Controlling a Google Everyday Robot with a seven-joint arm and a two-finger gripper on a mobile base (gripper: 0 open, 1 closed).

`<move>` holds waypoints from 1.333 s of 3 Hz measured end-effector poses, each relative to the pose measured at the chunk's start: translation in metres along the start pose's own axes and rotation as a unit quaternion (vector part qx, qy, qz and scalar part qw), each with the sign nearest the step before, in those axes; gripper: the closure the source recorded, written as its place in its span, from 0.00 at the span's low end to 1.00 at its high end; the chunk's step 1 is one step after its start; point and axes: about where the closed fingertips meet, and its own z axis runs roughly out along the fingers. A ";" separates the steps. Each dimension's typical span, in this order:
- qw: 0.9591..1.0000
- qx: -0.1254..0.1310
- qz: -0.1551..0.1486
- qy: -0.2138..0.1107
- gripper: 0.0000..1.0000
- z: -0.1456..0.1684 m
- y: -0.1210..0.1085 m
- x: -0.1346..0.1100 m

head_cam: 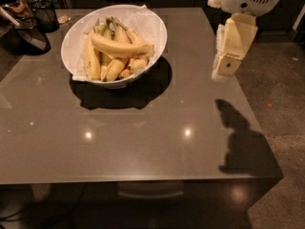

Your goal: Pick banana from white bowl

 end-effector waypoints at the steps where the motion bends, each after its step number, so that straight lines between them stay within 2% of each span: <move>1: 1.000 -0.002 -0.021 -0.005 0.00 0.011 -0.015 -0.022; 2: 0.999 -0.009 -0.047 0.000 0.00 0.024 -0.036 -0.052; 3: 0.998 -0.017 -0.067 0.010 0.18 0.042 -0.054 -0.077; 4: 0.996 -0.021 -0.079 0.019 0.19 0.060 -0.068 -0.095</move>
Offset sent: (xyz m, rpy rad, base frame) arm 0.0646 0.0801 -0.0036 -0.0948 0.0652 0.1608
